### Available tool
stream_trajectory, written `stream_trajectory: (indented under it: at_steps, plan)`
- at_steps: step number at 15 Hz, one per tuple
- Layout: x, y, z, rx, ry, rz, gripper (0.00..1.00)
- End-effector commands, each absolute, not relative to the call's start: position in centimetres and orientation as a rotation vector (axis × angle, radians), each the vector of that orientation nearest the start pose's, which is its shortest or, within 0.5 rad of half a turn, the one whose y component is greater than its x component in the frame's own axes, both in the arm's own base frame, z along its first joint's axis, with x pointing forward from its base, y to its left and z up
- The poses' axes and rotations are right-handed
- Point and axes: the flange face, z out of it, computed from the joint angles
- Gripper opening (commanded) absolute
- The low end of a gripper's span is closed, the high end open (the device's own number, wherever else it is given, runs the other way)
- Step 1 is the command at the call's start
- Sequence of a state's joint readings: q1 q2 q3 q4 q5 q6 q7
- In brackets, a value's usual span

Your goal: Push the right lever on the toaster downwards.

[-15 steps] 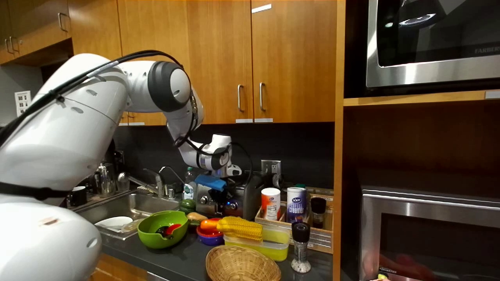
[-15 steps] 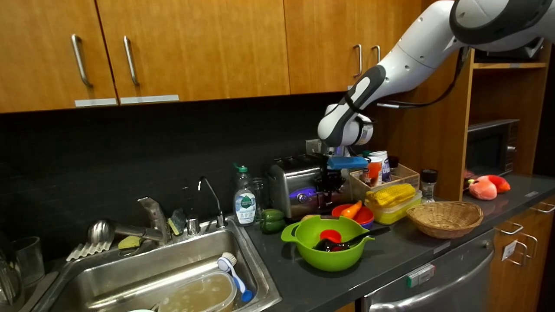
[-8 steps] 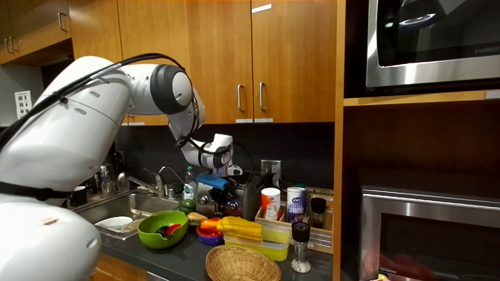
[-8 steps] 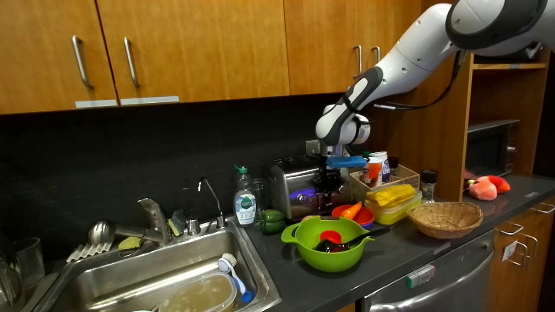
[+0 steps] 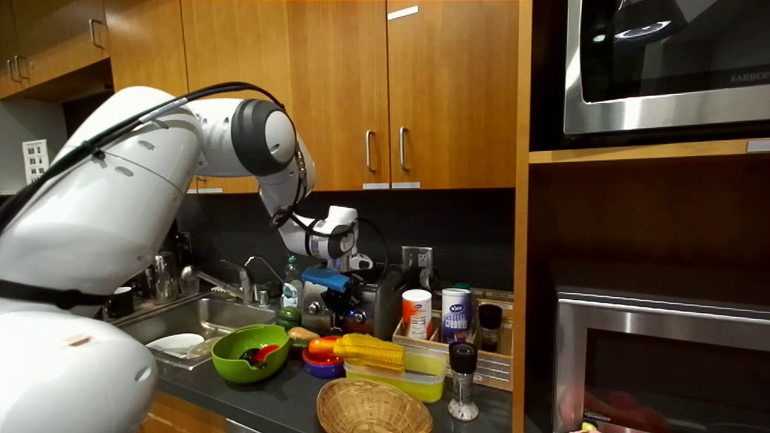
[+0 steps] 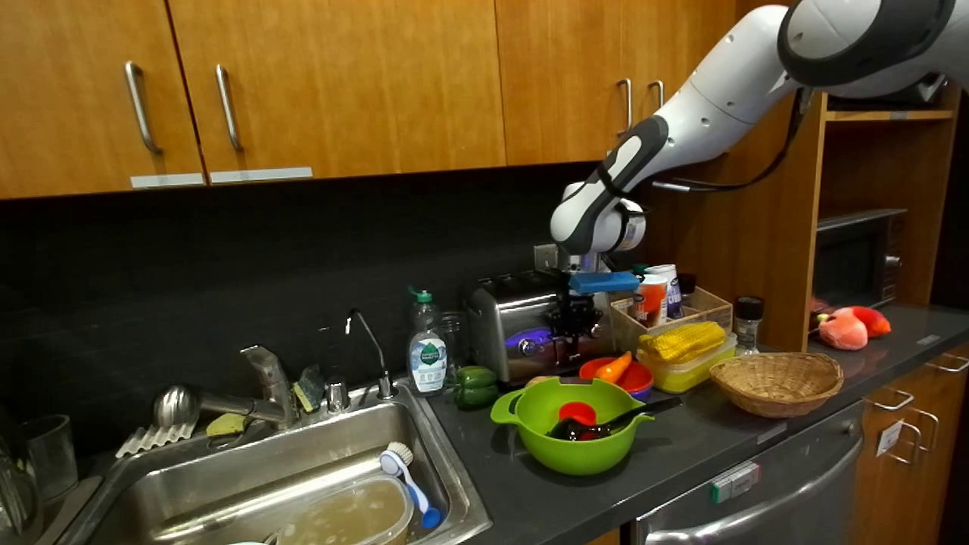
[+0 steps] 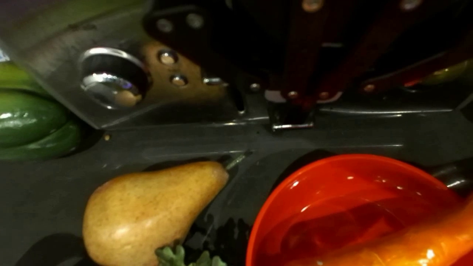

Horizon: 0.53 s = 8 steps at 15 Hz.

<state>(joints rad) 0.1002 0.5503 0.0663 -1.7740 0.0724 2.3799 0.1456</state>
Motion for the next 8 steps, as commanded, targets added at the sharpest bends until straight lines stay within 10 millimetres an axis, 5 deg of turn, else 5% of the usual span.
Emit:
stream_trajectory:
  at_steps: [1,8]
  plan:
    - [64.1,10.9,22.2,-3.095,-0.008,-0.078,0.00]
    - [60.9,12.3,23.4,-3.129,-0.163,-0.236,0.00]
